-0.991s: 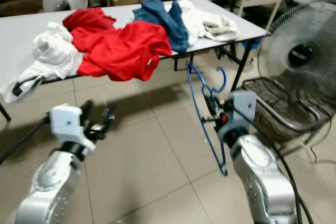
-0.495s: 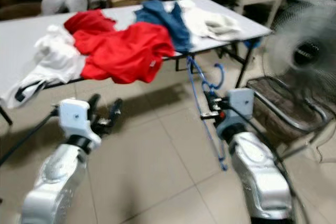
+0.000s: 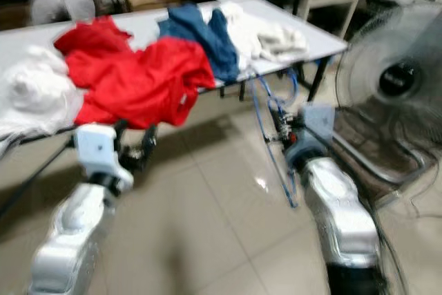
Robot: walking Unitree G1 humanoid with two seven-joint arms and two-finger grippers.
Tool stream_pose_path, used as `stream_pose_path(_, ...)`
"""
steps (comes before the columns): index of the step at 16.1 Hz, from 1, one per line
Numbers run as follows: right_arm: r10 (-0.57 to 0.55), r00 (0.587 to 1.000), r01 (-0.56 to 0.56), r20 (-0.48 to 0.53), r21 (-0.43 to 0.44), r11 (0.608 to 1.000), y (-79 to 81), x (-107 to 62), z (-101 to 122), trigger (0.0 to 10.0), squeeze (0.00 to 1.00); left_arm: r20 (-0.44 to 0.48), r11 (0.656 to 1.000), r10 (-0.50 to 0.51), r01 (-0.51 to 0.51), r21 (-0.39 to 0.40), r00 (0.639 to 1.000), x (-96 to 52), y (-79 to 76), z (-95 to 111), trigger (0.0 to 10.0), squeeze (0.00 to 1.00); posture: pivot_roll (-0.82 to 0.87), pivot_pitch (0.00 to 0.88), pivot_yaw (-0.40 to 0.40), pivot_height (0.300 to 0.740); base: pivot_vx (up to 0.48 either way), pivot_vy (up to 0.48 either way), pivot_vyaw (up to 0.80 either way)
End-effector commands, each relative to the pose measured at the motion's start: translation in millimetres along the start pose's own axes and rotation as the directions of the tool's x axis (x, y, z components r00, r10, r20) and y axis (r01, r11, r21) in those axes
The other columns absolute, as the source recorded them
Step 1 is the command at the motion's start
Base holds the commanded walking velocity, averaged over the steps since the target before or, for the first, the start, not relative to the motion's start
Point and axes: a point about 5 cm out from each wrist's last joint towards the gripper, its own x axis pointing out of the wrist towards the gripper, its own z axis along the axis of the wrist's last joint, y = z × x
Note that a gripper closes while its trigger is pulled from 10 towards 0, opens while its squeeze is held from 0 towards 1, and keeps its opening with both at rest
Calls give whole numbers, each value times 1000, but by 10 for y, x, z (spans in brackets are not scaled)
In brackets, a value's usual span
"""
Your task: Hang hanger
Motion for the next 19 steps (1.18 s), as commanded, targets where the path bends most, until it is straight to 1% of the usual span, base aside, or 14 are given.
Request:
stream_pose_path(1, -40, 999, 40, -4, -17, 999, -118, -29, -1, 10000, 0, -1, 1000, -12, 12, -8, 1000, 25, -51, 6, 10000, 0, -91, 30, -20, 740, 382, 0, 0)
stream_pose_path(3, -28, 1000, 28, 4, -10, 1000, -110, -42, 36, 10000, 0, 0, 1000, -8, 8, -2, 1000, 76, -39, 8, 10000, 0, -120, 40, 8, 740, 388, 0, 0)
stream_pose_path(4, -2, 1000, 2, -2, -4, 1000, -85, -70, 39, 10000, 0, 0, 1000, 14, -14, 1, 1000, 106, -14, 4, 10000, 0, -127, 43, 17, 740, 382, 0, 0)
stream_pose_path(6, 24, 1000, -24, -10, -11, 1000, -67, -117, 37, 10000, 0, 1, 999, 38, -38, 0, 999, 152, 6, 9, 10000, 0, -127, 45, 15, 740, 375, 0, 0)
stream_pose_path(7, 13, 1000, -13, -10, -16, 1000, -77, -122, 31, 10000, 0, 2, 999, 45, -45, 9, 999, 156, 12, 17, 10000, 0, -129, 47, 13, 740, 371, 0, 0)
stream_pose_path(8, 15, 1000, -15, -7, -5, 1000, -67, -118, 39, 10000, 0, -10, 999, 51, -51, -1, 999, 148, 18, 9, 10000, 0, -132, 52, 12, 740, 360, 0, 0)
stream_pose_path(9, 33, 999, -33, -6, -12, 999, -39, -112, 59, 10000, 0, -23, 999, 43, -43, -15, 999, 138, 15, 1, 10000, 16, -134, 58, 10, 740, 368, 0, 0)
stream_pose_path(10, 62, 998, -63, -17, -26, 998, -9, -114, 66, 10000, 0, -26, 999, 38, -39, -17, 999, 134, 14, -1, 10000, 447, -135, 61, 9, 740, 394, 0, 0)
stream_pose_path(11, 92, 995, -93, -29, -51, 994, 19, -119, 67, 10000, 0, -25, 999, 42, -42, -15, 999, 131, 18, 3, 10000, 749, -134, 61, 8, 740, 401, 0, 0)
stream_pose_path(12, 89, 995, -91, -35, -72, 993, 10, -127, 60, 10000, 0, -23, 999, 50, -50, -3, 999, 128, 26, 2, 10000, 973, -134, 61, 6, 740, 435, 0, 800)
stream_pose_path(13, 77, 996, -80, -36, -72, 994, -10, -138, 52, 10000, 0, -24, 998, 55, -54, 7, 998, 120, 31, -7, 10000, 961, -132, 58, 6, 740, 431, 0, 800)
stream_pose_path(14, 53, 998, -53, -18, -33, 998, -35, -149, 56, 10000, 0, -26, 999, 51, -51, 15, 998, 109, 24, -16, 10000, 945, -132, 55, 6, 740, 398, 0, 0)
stream_pose_path(16, 12, 1000, -12, -8, -16, 1000, -96, -156, 71, 10000, 0, -35, 999, 29, -28, 21, 999, 101, -5, -29, 10000, 941, -135, 57, 8, 740, 394, 0, 0)
stream_pose_path(19, 0, 1000, -1, -13, -35, 999, -139, -182, 71, 10000, 0, -35, 1000, -3, 4, 29, 999, 128, -50, -24, 10000, 929, -141, 59, 11, 740, 390, 0, 0)
